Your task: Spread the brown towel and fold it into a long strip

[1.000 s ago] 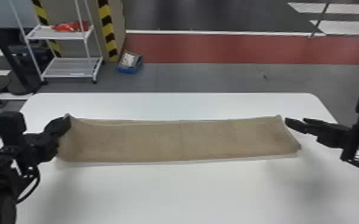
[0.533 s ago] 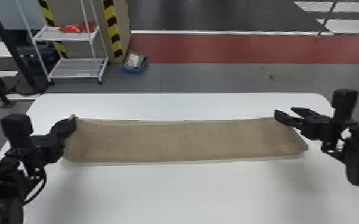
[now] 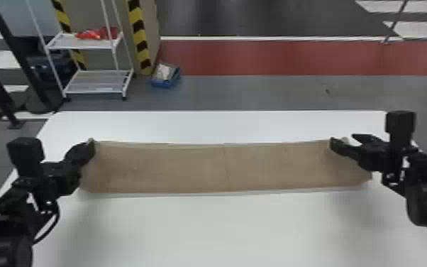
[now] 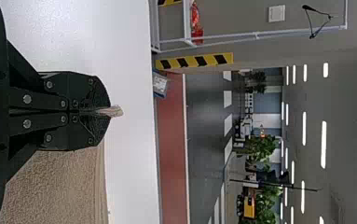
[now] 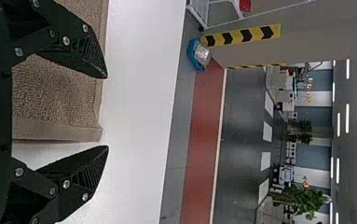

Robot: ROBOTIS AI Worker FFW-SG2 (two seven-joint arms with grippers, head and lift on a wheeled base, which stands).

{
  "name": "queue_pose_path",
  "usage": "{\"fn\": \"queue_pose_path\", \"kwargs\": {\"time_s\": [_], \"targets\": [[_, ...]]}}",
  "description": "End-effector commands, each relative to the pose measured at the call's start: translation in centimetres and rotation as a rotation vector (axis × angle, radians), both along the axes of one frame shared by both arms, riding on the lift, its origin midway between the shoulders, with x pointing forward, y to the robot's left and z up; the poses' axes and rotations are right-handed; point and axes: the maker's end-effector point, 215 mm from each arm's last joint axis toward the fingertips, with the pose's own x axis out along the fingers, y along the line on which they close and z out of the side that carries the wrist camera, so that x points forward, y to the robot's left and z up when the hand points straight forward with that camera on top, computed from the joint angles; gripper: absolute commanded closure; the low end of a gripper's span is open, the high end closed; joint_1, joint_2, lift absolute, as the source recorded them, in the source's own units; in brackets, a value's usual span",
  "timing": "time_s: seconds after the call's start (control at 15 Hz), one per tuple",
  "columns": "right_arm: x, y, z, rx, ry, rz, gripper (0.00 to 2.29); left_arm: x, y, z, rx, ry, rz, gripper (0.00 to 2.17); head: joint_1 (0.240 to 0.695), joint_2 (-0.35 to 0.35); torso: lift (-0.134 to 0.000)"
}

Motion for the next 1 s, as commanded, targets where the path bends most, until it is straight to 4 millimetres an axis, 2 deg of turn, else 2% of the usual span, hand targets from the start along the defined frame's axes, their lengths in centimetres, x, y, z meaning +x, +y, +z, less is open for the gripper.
{"fn": "queue_pose_path", "kwargs": {"time_s": [0.0,0.27,0.4,0.53,0.73,0.8,0.93], "targets": [[-0.2,-0.5,-0.9,-0.017,0.026,-0.006,0.46,0.1,0.0,0.0,0.001,-0.002,0.000,1.18,0.695,0.010,-0.123],[-0.5,-0.7,-1.5,-0.016,0.046,-0.008,0.85,0.1,0.1,0.1,0.004,-0.002,0.000,1.18,0.695,0.004,-0.123],[-0.6,-0.7,-1.4,-0.009,0.041,0.001,0.86,0.1,0.2,0.1,0.004,-0.002,0.002,1.18,0.695,0.004,-0.123],[-0.7,-0.8,-1.2,-0.003,0.036,0.001,1.00,0.1,0.2,0.1,0.004,-0.002,0.002,1.18,0.695,0.005,-0.123],[-1.3,-1.1,-0.8,0.006,0.021,0.003,1.04,0.1,0.3,0.4,0.005,-0.007,0.004,1.18,0.695,0.005,-0.123],[-1.6,-1.4,-0.6,0.010,0.014,0.001,1.43,0.0,0.2,0.5,0.004,-0.008,0.002,1.18,0.695,0.005,-0.123],[-2.4,-2.5,-0.5,0.016,0.001,-0.017,1.51,-0.2,0.5,1.0,0.001,-0.018,0.008,1.18,0.695,0.000,-0.123]]}}
